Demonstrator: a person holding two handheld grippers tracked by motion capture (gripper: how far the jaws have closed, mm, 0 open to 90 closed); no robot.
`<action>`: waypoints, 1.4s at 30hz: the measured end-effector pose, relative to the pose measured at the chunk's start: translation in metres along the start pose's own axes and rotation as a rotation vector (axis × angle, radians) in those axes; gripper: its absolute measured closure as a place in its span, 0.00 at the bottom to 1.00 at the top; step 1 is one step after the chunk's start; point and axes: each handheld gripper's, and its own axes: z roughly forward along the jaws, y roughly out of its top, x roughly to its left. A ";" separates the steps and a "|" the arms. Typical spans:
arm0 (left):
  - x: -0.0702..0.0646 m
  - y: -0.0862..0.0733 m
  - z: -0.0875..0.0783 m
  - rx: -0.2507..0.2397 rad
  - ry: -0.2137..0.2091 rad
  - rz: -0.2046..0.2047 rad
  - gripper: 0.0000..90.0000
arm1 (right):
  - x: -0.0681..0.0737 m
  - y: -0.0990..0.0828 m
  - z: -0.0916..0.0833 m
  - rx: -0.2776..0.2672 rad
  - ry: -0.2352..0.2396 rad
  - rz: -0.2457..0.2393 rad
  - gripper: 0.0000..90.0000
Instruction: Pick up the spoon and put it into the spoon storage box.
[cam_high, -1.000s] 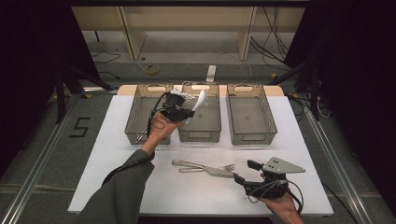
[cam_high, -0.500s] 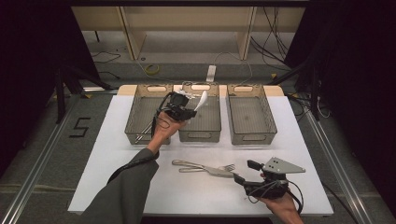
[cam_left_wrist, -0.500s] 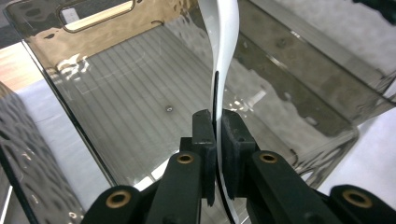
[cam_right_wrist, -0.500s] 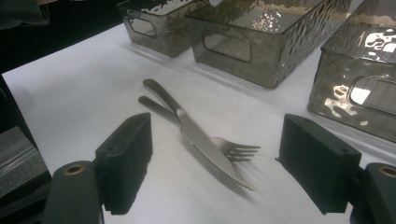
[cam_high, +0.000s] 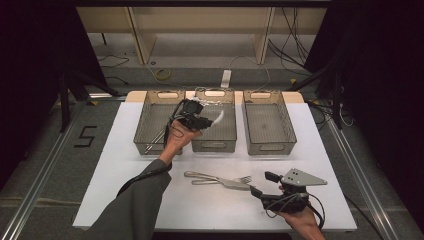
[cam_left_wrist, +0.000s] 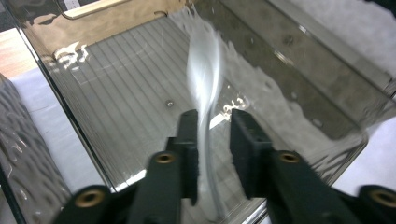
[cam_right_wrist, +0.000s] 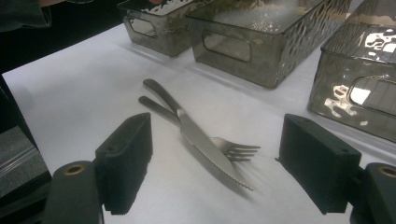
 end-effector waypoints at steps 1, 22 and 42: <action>-0.001 0.001 -0.002 -0.009 -0.002 -0.008 0.77 | 0.000 0.000 0.000 -0.001 0.000 0.000 0.29; -0.016 -0.027 -0.060 -0.124 -0.156 0.007 0.29 | 0.000 0.000 -0.001 0.000 -0.006 0.003 0.29; -0.025 -0.070 -0.066 -0.061 -0.141 0.089 0.26 | 0.002 0.000 -0.001 -0.002 -0.005 -0.002 0.29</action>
